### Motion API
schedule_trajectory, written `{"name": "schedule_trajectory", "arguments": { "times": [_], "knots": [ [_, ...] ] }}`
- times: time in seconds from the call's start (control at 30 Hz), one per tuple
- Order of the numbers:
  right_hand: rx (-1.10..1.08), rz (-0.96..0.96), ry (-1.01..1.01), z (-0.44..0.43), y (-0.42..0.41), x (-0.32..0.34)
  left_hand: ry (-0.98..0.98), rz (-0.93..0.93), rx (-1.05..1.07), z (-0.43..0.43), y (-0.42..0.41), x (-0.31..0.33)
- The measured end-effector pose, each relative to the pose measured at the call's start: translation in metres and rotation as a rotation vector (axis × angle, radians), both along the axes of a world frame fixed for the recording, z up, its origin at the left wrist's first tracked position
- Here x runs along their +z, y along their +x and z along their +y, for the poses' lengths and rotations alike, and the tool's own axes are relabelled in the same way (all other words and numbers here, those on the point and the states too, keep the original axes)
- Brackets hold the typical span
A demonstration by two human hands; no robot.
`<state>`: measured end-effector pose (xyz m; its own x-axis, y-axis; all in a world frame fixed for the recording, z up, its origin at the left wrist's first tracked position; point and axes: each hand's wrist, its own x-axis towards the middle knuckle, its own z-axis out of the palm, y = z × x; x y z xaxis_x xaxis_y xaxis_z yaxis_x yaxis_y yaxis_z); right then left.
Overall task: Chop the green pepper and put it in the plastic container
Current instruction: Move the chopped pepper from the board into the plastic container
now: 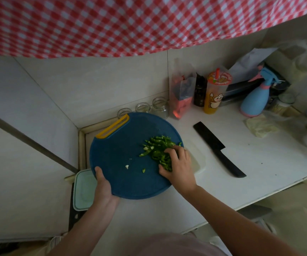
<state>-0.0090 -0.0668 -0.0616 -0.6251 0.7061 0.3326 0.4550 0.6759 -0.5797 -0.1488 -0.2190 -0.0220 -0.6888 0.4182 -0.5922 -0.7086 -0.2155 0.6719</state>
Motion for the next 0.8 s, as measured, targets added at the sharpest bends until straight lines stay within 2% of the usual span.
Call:
{"name": "schedule_trajectory", "arguments": {
  "times": [0.2,0.43,0.57,0.73,0.8],
  "knots": [
    [-0.031,0.011,0.041,0.009,0.004,-0.008,0.002,0.016,-0.008,0.001,0.002,0.004],
    [-0.15,-0.099,0.029,0.036,0.021,-0.014,-0.004,-0.005,-0.006,-0.001,-0.008,0.005],
    [-0.149,-0.128,-0.005,0.044,0.032,-0.017,-0.006,0.009,-0.004,-0.002,-0.011,0.005],
    [-0.14,-0.041,-0.032,0.041,0.03,0.0,0.005,0.024,-0.037,-0.003,-0.012,0.008],
    [-0.056,0.014,0.004,0.033,0.016,0.019,0.013,0.039,-0.053,-0.003,-0.01,0.01]
  ]
}}
